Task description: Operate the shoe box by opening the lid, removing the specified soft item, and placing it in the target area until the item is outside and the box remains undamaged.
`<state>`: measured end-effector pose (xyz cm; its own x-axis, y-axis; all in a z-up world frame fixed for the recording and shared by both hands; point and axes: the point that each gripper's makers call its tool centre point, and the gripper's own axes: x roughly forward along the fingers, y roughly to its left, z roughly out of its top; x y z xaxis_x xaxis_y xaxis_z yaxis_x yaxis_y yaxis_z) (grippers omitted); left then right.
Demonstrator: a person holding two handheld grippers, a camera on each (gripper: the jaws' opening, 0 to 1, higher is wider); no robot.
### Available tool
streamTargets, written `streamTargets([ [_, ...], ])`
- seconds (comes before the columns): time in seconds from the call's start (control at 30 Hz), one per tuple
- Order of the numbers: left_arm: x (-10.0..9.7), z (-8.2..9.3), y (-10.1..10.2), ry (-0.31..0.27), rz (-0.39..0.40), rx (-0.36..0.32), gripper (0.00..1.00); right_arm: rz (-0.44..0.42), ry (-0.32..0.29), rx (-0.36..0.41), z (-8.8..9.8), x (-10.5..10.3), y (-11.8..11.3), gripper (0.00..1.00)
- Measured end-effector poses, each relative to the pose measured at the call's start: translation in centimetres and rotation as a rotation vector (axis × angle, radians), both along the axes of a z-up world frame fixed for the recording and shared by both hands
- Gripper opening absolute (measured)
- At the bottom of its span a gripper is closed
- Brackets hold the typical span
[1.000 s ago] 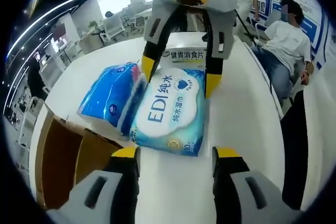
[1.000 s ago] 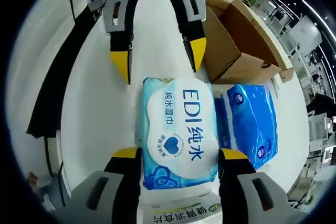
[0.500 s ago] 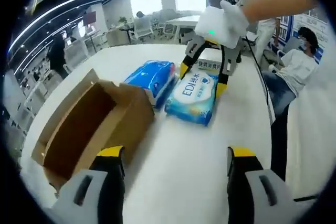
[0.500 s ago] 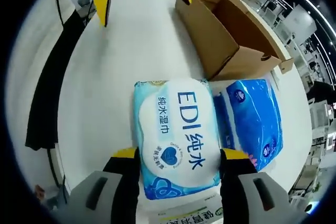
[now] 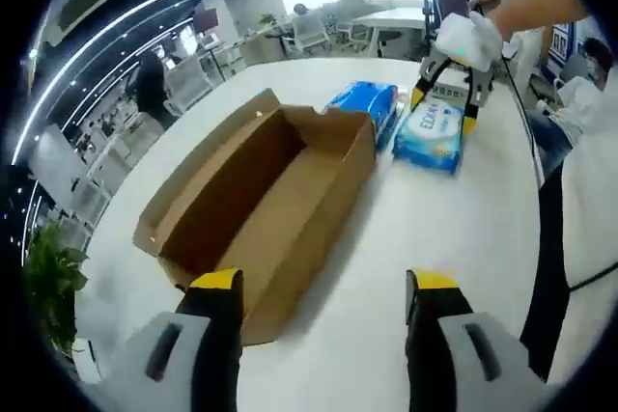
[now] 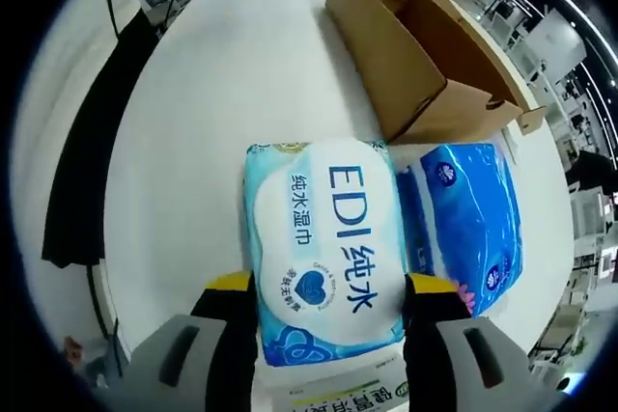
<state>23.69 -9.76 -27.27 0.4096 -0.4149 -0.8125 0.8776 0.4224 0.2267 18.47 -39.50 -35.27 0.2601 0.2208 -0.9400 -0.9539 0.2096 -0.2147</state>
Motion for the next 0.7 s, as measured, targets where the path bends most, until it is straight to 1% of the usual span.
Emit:
streamTargets([
  [0.07, 0.0, -0.4, 0.7, -0.002, -0.037, 0.032, 0.63, 0.003, -0.015, -0.017, -0.2, 0.0, -0.1, 0.60],
  [0.1, 0.6, -0.4, 1.1, -0.036, -0.060, 0.059, 0.63, 0.004, -0.020, -0.015, -0.2, -0.1, -0.1, 0.60],
  [0.13, 0.8, -0.6, 1.4, -0.042, -0.079, 0.075, 0.63, 0.003, -0.023, -0.010, -0.2, 0.0, -0.1, 0.60],
  [0.17, 0.9, -0.8, 1.5, -0.031, -0.097, 0.091, 0.63, 0.002, -0.026, -0.006, -0.1, 0.0, -0.1, 0.60],
  [0.2, 1.2, -0.9, 1.8, -0.027, -0.093, 0.107, 0.63, 0.000, -0.027, -0.007, -0.2, 0.0, -0.1, 0.61],
  [0.3, 2.0, 0.0, 1.2, -0.041, -0.110, 0.080, 0.62, 0.005, -0.030, -0.031, -0.4, 0.1, 0.0, 0.61],
  [0.33, 2.7, 0.2, 1.2, -0.040, -0.114, 0.084, 0.61, 0.005, -0.028, -0.035, -0.4, 0.1, -0.1, 0.61],
  [0.4, 3.2, 0.2, 1.2, -0.033, -0.125, 0.094, 0.60, 0.014, -0.040, -0.057, -0.6, 0.1, -0.1, 0.62],
  [0.47, 3.6, 0.1, 1.0, -0.028, -0.150, 0.089, 0.62, 0.022, -0.049, -0.073, -0.7, 0.1, -0.2, 0.63],
  [0.5, 3.5, -0.6, 1.0, 0.007, -0.192, 0.109, 0.62, 0.019, -0.047, -0.072, -0.7, 0.2, -0.2, 0.63],
  [0.57, 3.9, -1.2, 1.3, -0.002, -0.228, 0.154, 0.59, 0.020, -0.042, -0.072, -0.6, 0.2, -0.3, 0.62],
  [0.6, 4.0, -1.5, 1.3, -0.004, -0.240, 0.166, 0.58, 0.022, -0.038, -0.067, -0.6, 0.2, -0.3, 0.62],
  [0.7, 4.4, -2.2, 1.5, 0.030, -0.224, 0.173, 0.58, 0.024, -0.020, -0.055, -0.7, 0.3, -0.4, 0.62],
])
